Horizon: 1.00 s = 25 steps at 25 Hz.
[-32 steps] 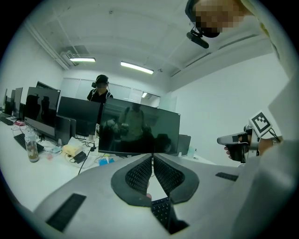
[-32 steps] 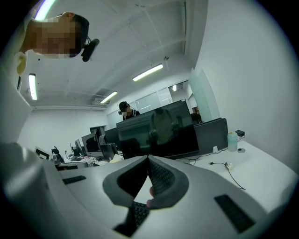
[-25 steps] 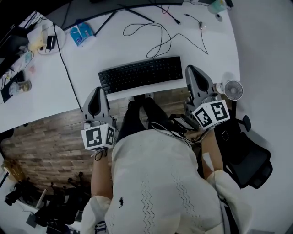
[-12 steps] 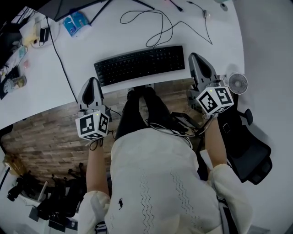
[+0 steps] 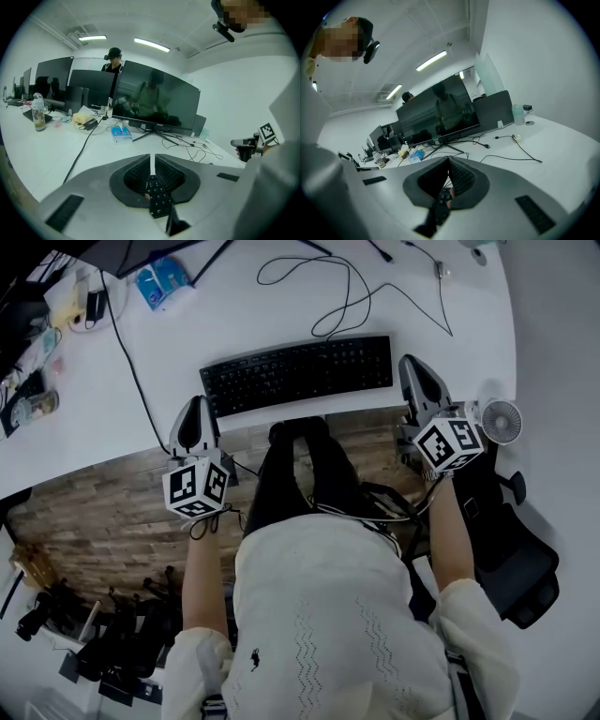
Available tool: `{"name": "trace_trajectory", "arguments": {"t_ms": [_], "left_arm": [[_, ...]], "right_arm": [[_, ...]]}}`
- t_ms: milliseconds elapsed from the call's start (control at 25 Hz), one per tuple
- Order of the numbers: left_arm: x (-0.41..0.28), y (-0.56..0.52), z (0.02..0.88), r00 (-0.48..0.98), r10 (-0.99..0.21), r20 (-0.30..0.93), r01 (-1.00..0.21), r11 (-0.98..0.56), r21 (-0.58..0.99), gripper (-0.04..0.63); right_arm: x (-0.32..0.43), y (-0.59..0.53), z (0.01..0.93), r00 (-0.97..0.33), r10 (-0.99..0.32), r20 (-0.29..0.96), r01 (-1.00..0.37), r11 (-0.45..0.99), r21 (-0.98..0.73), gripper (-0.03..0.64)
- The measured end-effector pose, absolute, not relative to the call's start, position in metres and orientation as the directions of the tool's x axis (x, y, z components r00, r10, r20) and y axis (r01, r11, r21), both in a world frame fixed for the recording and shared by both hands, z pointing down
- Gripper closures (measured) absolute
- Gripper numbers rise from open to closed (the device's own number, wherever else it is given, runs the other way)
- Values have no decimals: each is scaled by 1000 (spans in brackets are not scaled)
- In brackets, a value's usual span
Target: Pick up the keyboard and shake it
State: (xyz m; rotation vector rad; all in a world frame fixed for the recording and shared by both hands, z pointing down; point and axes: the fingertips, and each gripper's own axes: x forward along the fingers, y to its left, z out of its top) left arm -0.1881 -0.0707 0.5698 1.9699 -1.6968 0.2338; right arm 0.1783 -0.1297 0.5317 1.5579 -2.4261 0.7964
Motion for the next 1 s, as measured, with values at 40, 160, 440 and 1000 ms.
{"name": "trace_trajectory", "arguments": {"t_ms": [40,160,440,1000], "left_arm": [[-189,-71,575,198,-864,463,-959,-71,276,568],[-195,-72,588,188,-854,485,-957,-49,286,535],[-196,-76,618,180,-833,523,-946,0,325,488],[-192,-86,658,221,-797,562,-922,17,387,398]], "right_arm": [[181,-130,538,-443,-799,408,-884,312,-349,615],[187,-134,558,-429,-789,440,-891,289,-351,606],[192,-139,595,-459,-747,480,-868,263,-421,552],[204,-145,649,-448,-711,542,-869,204,-451,409]]}}
